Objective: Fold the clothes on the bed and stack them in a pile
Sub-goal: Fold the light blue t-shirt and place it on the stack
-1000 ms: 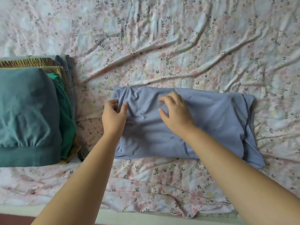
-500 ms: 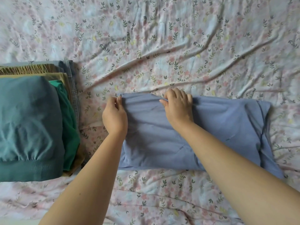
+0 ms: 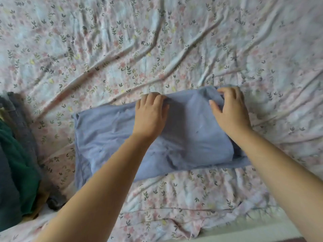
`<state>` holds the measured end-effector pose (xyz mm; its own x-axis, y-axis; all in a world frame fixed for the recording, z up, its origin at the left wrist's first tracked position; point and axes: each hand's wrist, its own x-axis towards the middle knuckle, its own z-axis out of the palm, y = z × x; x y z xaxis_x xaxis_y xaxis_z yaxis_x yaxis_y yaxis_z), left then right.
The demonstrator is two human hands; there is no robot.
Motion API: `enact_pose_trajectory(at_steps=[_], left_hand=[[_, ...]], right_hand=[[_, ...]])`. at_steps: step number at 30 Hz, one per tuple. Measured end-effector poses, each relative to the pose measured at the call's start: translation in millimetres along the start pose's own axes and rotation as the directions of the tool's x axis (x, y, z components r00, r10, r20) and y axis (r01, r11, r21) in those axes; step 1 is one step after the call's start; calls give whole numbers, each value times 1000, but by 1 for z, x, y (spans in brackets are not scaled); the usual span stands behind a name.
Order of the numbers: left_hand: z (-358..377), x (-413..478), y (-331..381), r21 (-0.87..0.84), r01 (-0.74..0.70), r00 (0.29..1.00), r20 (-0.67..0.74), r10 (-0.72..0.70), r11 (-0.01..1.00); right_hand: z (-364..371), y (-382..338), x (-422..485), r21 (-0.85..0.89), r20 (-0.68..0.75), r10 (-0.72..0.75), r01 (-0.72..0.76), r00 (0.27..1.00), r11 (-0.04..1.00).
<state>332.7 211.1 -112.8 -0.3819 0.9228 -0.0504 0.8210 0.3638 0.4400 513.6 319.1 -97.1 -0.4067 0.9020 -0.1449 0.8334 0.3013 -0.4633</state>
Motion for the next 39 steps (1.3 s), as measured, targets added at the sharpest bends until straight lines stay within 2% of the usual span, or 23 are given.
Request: enact_pose_trajectory(at_steps=[2,4,7,9,11,15,17,20,23,26,28,30,33,35,39], left_hand=[[9,15,19,12,-50,997,63,49,999],[16,29,30,18,-26,993,114,23,1000],[25,45,42,-30,31,989,145,-26,999],[28,51,47,-52,37,990,138,-29,998],[28,55,48,-48,59,993,108,-54,997],[33,55,50,75,49,995,78,-55,996],[35,47,55,120,-11,1000,10,10,993],[38,25,63,179,-205,967,-116,227,962],[54,-6,72,149,-350,935,-4,354,925],[74,-32,77,181,-330,933,214,290,926],[78,-34,78,222,-296,932,278,231,929],[76,-32,81,224,-285,935,280,219,932],[66,-38,82,132,-237,950,238,201,962],[54,-49,79,74,-168,970,191,151,983],[26,-83,54,25,12,994,110,-15,1000]], right_hand=[[-7,19,0,73,19,142,-143,990,987],[-6,31,-1,185,59,257,-263,965,947],[3,39,0,362,169,341,-380,925,851],[4,39,4,420,181,316,-363,931,832],[0,43,12,485,115,297,-314,948,816],[-9,57,12,485,108,280,-297,954,823],[-13,65,0,478,96,296,-305,950,824],[-17,78,-32,457,84,402,-394,912,797],[-9,80,-63,438,254,473,-536,844,722],[-3,76,-67,429,341,438,-553,831,715],[-7,68,-61,439,387,429,-572,816,693],[-9,62,-56,501,411,400,-569,819,652],[-11,51,-57,547,441,348,-555,827,627],[-12,46,-59,575,440,332,-546,834,609],[-23,21,-65,710,452,246,-513,857,483]])
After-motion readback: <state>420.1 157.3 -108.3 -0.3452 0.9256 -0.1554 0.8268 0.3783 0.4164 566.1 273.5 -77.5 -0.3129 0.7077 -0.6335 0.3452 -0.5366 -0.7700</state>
